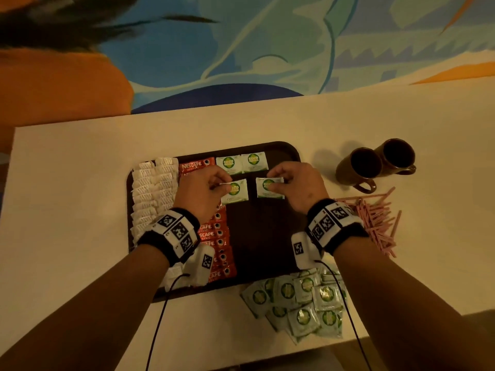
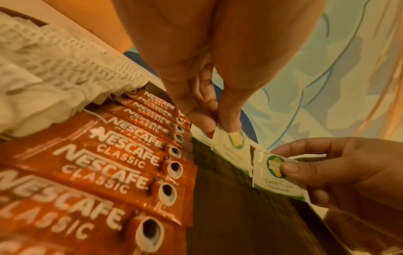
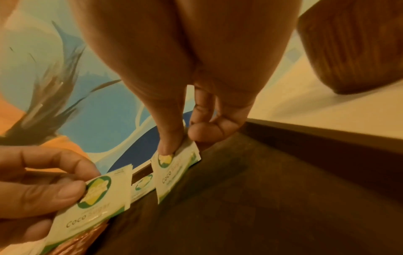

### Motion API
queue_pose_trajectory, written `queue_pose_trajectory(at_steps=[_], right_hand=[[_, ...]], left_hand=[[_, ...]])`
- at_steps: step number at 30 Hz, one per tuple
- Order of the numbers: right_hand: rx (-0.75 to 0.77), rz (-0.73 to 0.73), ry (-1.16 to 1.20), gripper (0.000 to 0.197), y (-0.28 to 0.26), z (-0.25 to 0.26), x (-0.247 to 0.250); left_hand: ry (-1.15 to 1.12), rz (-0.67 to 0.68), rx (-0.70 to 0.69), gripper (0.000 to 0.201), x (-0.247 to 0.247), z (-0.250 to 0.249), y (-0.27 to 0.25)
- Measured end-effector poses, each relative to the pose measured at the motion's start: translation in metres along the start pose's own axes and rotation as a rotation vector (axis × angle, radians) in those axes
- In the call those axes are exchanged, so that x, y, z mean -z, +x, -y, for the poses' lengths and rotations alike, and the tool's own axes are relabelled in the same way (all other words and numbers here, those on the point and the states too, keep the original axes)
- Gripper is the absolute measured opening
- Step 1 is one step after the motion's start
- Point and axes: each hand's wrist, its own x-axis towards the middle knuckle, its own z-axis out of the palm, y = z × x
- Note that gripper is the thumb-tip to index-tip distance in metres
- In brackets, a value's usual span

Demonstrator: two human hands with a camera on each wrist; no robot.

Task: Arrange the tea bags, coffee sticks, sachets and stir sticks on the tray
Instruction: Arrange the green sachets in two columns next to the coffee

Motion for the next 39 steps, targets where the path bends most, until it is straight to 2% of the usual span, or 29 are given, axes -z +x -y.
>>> queue_pose_trajectory(at_steps=[11, 24, 39], right_hand=[[-0.030, -0.064, -0.011, 0.025, 0.055, 0.003, -0.019], [0.020, -0.151, -0.058, 0.035, 0.064, -0.004, -0.029], [0.022, -0.170, -0.119, 0.038, 0.066, -0.001, -0.032]], left_hand=[[0.104, -0.059, 0.013, 0.010, -0.015, 0.009, 0.045], [0.152, -0.106, -0.047, 0.013, -0.024, 0.021, 0.055], [0.183, -0.113, -0.025, 0.015, -0.025, 0.020, 0.064]])
